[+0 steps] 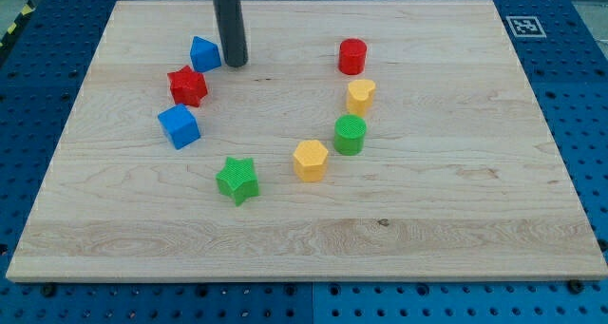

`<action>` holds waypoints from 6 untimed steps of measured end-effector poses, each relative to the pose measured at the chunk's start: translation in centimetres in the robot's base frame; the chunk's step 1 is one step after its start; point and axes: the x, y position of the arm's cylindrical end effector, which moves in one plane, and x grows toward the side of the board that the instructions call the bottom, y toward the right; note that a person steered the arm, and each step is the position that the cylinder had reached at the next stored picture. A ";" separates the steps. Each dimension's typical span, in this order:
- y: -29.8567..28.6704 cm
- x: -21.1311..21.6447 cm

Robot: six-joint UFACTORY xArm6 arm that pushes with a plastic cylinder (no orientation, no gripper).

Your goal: Slide the blur triangle to the left

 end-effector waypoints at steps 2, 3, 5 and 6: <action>-4.1 0.0; -4.3 0.0; -4.2 -1.3; -3.8 -3.8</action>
